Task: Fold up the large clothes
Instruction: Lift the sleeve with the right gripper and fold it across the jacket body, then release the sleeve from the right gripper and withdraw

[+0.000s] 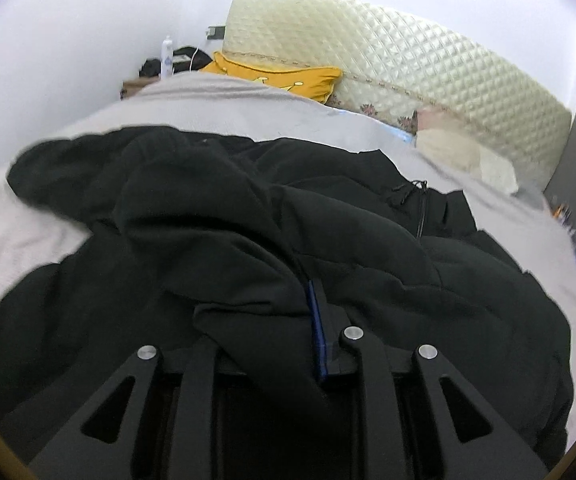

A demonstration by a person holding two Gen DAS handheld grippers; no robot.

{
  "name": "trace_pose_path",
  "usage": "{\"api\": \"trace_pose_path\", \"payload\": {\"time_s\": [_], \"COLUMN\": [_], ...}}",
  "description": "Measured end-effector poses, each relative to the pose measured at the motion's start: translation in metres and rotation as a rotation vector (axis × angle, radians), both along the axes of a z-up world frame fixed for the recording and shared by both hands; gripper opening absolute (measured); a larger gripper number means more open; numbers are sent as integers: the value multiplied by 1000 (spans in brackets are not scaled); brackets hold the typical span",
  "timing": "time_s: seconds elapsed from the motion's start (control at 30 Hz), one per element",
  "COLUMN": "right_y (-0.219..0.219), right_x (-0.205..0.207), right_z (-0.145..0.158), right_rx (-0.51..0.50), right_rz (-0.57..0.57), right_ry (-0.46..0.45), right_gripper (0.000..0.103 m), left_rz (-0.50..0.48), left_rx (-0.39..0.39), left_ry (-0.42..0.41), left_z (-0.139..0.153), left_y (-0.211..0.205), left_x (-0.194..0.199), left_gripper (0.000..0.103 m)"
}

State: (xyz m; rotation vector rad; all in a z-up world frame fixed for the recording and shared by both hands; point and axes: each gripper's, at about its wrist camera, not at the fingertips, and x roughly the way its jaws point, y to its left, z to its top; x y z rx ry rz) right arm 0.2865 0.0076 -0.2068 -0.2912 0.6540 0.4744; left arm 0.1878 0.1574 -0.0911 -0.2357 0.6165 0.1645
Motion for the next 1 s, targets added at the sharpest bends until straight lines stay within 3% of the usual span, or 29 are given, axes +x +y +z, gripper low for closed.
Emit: {"api": "trace_pose_path", "payload": {"time_s": [0.3,0.4,0.47,0.5,0.73,1.0], "right_y": [-18,-18,-19,-19,-47,-126], "right_x": [-19,-26,-35,-42,-63,-110], "right_z": [6,8,11,13,30,78], "right_rx": [7,-7,-1,-1,55,142], "right_rz": [21,23,40,46,33,-84], "right_ry": [61,85,86,71,67,-43], "right_gripper": [27,38,54,56,57,58], "left_rz": [-10,-11,-1,2,-23,-65], "left_rx": [-9,-11,-13,-11,0,12], "left_ry": [-5,6,25,29,2,-49], "left_z": [1,-3,-6,-6,-4,6], "left_y": [-6,-7,-6,-6,-12,-24], "left_x": [-10,-12,-12,-13,-22,-36], "left_gripper": [103,103,103,103,103,103]}}
